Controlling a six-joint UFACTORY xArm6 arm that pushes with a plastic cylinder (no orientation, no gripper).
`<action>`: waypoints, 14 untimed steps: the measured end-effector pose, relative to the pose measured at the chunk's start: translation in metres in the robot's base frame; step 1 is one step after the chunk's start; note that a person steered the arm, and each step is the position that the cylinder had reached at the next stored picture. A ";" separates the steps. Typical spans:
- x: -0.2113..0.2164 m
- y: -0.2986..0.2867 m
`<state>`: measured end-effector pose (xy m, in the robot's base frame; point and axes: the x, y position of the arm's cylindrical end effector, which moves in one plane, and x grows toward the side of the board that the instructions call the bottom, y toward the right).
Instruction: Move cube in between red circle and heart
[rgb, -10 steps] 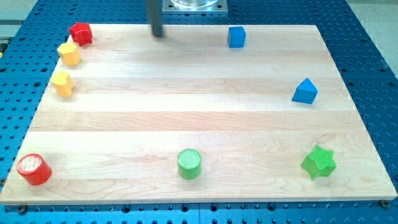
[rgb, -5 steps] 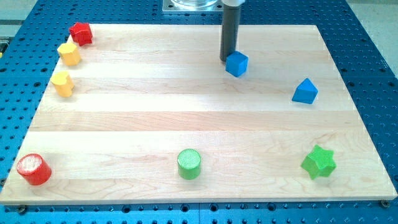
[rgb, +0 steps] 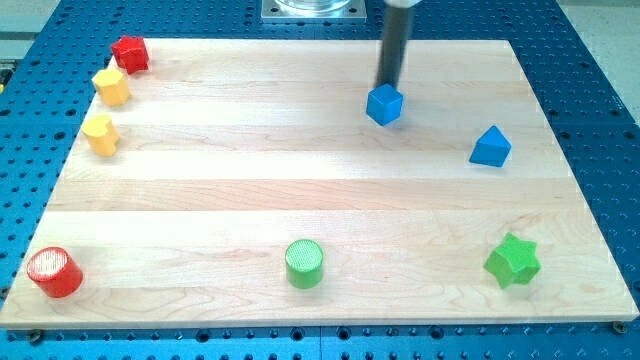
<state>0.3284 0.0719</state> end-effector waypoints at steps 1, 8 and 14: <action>0.023 0.043; 0.119 -0.084; 0.154 -0.196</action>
<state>0.4829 -0.1245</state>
